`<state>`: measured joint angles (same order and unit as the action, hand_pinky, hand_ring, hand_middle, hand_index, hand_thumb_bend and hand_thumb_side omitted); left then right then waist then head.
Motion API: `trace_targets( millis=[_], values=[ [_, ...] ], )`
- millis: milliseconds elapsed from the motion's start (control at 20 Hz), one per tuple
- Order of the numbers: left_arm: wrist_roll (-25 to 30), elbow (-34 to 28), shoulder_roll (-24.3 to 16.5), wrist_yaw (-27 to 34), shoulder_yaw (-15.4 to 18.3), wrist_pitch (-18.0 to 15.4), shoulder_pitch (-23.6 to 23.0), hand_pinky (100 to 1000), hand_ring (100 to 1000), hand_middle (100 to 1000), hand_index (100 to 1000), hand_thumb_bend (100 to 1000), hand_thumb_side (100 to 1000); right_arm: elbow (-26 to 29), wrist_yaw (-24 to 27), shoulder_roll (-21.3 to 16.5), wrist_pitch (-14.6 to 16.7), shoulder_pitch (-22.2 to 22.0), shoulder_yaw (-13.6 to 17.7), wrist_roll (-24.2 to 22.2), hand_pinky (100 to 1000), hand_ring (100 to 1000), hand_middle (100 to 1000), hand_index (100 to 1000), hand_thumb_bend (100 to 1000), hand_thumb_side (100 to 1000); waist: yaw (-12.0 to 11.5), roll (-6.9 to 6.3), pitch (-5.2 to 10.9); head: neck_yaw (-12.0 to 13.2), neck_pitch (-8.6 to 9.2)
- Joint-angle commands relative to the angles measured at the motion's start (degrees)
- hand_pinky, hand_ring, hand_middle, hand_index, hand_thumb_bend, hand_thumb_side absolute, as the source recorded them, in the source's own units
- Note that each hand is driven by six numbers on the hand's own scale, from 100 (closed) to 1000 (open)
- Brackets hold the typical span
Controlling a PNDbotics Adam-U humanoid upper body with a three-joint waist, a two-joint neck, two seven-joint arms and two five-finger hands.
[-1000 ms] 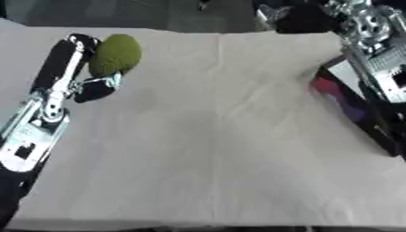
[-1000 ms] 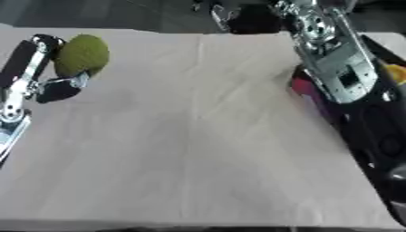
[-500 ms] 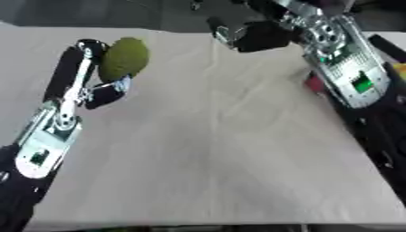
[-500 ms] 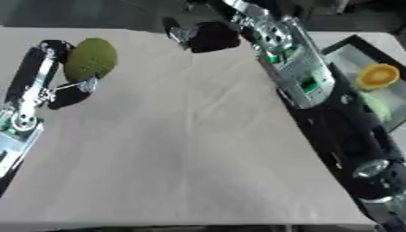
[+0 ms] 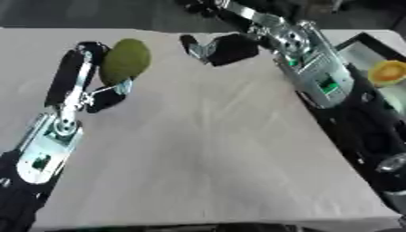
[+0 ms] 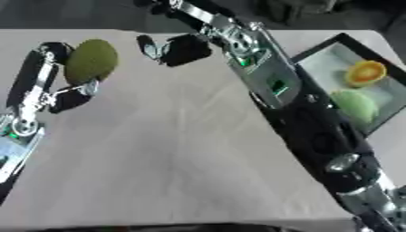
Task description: Pick up the objects with one hand, pass them to the other hand, and then place them into the box on the other side of the table.
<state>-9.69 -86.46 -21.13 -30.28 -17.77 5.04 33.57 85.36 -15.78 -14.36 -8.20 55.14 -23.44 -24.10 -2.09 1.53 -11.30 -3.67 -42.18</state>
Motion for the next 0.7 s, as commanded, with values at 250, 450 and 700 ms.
trace_targets(
  millis=[250,450,700],
  values=[
    [0.5,-0.9,0.5,3.8,-0.4,-4.8,1.8,660,474,442,538,100,100,-2.1,-2.6,1.2,3.2,2.4,-0.6,-3.8,980,957,952,926,168,242,0.0,-0.08,1.38,-0.5,0.18],
    [0.8,-0.2,1.1,4.4,-0.5,-5.7,2.2,661,472,441,538,100,100,-2.9,-2.8,2.0,5.3,2.7,-0.9,-6.0,981,960,956,934,224,204,-0.1,-0.04,1.31,-0.5,0.01],
    [0.8,0.2,1.6,5.0,-0.6,-6.0,2.4,660,471,439,538,100,100,-3.8,-2.6,2.3,7.3,2.7,-0.9,-8.2,982,963,959,937,258,187,-0.2,0.05,1.23,-0.5,-0.10]
  ],
)
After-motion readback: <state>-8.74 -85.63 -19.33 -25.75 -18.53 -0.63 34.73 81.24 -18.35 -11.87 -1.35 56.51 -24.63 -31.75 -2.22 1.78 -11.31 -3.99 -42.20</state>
